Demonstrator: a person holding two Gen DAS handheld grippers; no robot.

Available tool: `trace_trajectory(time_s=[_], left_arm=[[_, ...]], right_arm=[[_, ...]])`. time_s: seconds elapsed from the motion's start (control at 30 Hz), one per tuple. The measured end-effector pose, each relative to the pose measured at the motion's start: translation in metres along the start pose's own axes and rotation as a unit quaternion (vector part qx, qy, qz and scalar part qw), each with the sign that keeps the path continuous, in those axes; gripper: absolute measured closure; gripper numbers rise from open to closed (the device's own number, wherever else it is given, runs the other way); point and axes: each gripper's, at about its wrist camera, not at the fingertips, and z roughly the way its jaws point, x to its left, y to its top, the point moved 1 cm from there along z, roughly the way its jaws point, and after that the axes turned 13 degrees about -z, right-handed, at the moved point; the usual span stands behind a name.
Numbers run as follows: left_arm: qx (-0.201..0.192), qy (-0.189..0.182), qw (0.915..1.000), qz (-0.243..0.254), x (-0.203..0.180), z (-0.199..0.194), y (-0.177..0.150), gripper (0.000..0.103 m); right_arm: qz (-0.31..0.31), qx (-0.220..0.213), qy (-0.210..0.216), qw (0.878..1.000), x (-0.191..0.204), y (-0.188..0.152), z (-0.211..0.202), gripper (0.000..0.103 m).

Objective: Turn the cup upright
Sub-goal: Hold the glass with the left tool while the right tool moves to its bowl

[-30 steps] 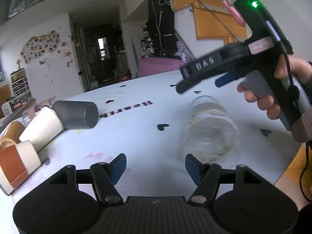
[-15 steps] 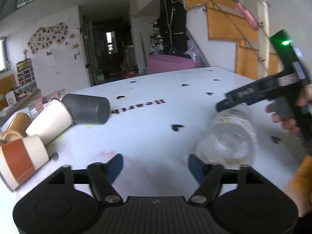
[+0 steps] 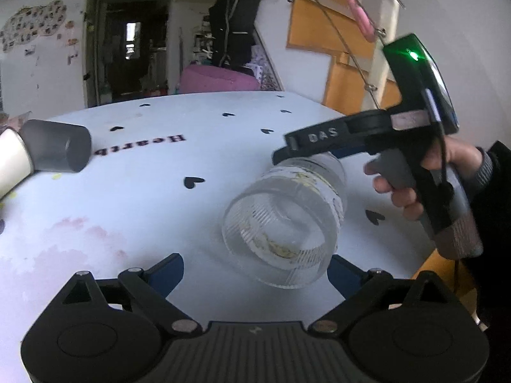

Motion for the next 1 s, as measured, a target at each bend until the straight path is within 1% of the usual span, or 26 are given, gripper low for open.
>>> trace_trajectory(time_s=[0.23,0.33,0.4,0.6,0.63,0.7,0.8,0.9,0.93,1.0], left_arm=[[-0.023,0.024,0.9993,-0.014,0.010,-0.003,0.007,0.007],[-0.037,0.040,0.9982,-0.025,0.016,-0.004,0.011,0.008],[-0.045,0.051,0.9971,-0.034,0.020,-0.004,0.015,0.009],[-0.055,0.065,0.9955,-0.043,0.028,0.004,0.027,0.008],[-0.056,0.067,0.9953,-0.044,0.029,0.005,0.029,0.008],[-0.056,0.066,0.9951,-0.046,0.031,0.007,0.031,0.008],[-0.058,0.066,0.9948,-0.051,0.033,0.011,0.035,0.008],[-0.061,0.069,0.9944,-0.053,0.032,0.015,0.039,0.008],[-0.062,0.072,0.9941,-0.053,0.033,0.017,0.041,0.009],[-0.062,0.077,0.9935,-0.057,0.034,0.020,0.043,0.009]], right_arm=[[0.002,0.003,-0.002,1.000,-0.010,-0.003,-0.005,0.004],[-0.011,0.008,-0.008,1.000,-0.013,-0.005,-0.008,0.004],[-0.031,0.015,-0.009,0.999,-0.010,-0.009,-0.009,0.004],[-0.062,0.016,0.023,0.998,0.003,-0.021,-0.021,0.005],[-0.065,0.016,0.025,0.997,0.007,-0.023,-0.024,0.007],[-0.073,0.015,0.009,0.997,0.012,-0.024,-0.029,0.007],[-0.053,0.014,0.019,0.998,0.010,-0.025,-0.039,0.010],[-0.044,0.014,0.017,0.999,0.012,-0.028,-0.048,0.011],[-0.040,0.013,0.023,0.999,0.011,-0.029,-0.051,0.011],[-0.031,0.012,0.050,0.998,0.011,-0.030,-0.057,0.010]])
